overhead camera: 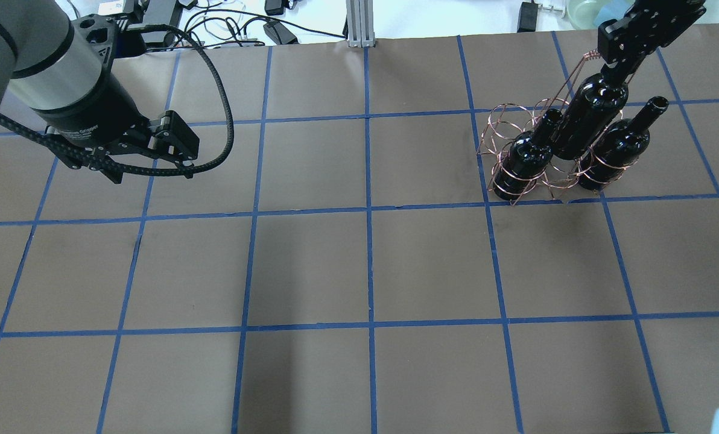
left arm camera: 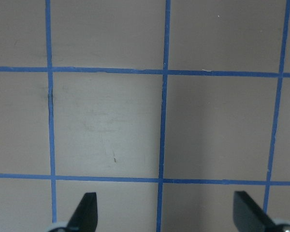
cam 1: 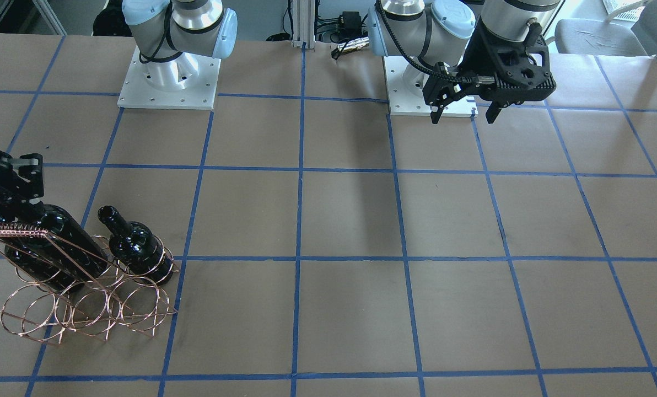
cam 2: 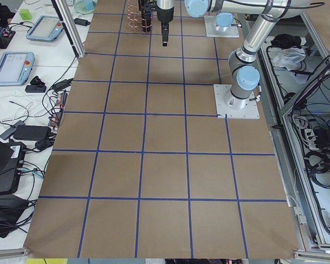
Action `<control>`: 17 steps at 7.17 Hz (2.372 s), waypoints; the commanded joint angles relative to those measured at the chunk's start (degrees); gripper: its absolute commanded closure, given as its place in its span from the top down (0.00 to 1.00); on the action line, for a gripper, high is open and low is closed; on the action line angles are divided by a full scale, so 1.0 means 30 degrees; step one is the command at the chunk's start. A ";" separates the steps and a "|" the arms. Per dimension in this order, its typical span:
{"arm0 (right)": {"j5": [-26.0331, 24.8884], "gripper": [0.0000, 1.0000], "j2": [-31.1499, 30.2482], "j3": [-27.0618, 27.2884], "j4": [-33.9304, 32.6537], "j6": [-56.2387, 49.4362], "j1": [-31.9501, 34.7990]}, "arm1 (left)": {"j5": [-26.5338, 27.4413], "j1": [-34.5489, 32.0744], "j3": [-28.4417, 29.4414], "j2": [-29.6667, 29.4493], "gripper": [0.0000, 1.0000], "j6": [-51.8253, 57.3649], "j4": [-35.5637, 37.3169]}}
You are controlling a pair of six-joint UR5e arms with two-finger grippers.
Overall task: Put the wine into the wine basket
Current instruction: 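Push the bottle down into the rack between the other bottles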
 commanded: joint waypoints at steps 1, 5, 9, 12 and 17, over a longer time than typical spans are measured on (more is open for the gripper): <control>0.0117 0.00 0.0153 0.0022 -0.0014 -0.0061 0.0001 | 0.0010 0.0032 0.0007 0.0021 1.00 -0.0003 -0.0059; -0.0348 0.00 -0.0432 -0.0007 0.0864 0.0056 -0.0029 | 0.0039 0.0091 0.0007 0.0021 1.00 -0.0003 -0.0176; -0.0116 0.00 -0.0461 0.0022 0.0690 -0.0003 -0.0029 | 0.0068 0.0149 0.0007 0.0021 1.00 -0.0003 -0.0468; -0.0320 0.00 -0.0198 0.0080 0.0718 -0.0032 -0.0029 | 0.0505 0.0237 0.0007 0.0021 1.00 -0.0033 -0.0704; -0.0291 0.00 0.0417 0.0604 0.0221 -0.0208 -0.0029 | 0.1123 0.0735 -0.0169 -0.0039 1.00 -0.0003 -0.1435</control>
